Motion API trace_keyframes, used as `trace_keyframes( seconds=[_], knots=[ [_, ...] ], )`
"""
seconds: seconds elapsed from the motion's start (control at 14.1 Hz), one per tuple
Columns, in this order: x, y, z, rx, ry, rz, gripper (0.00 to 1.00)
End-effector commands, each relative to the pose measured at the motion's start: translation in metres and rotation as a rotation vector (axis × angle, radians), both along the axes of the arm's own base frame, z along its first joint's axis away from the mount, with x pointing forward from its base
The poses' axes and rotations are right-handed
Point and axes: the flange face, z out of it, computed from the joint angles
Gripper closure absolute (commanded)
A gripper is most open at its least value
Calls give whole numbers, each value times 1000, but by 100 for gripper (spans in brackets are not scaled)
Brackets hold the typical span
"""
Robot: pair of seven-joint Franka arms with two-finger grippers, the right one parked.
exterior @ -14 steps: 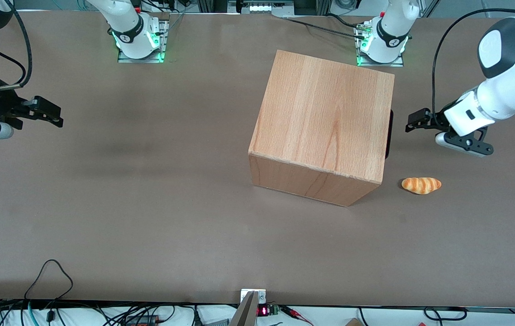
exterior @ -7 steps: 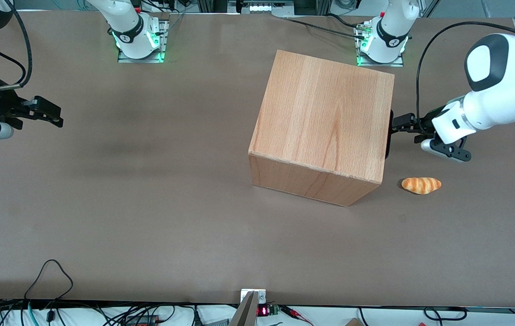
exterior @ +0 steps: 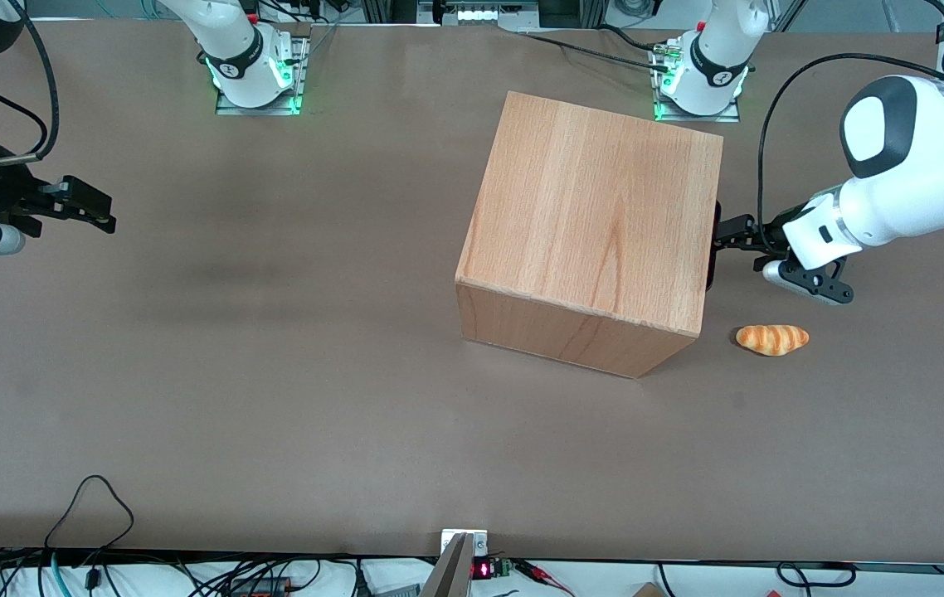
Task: Open top drawer with left arm
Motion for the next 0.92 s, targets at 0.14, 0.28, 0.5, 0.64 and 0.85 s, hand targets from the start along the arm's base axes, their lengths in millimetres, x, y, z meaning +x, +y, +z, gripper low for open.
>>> trace_keyframes(
  seconds=[0.14, 0.28, 0.5, 0.64, 0.85],
  knots=[
    [6, -1, -17, -16, -23, -2, 0],
    [7, 0, -20, -14, -23, -1, 0],
    [12, 1, -25, -7, -42, 8, 0],
    [14, 2, -31, -5, -50, 2, 0],
    [18, 4, -37, 6, -64, 7, 0]
  ],
)
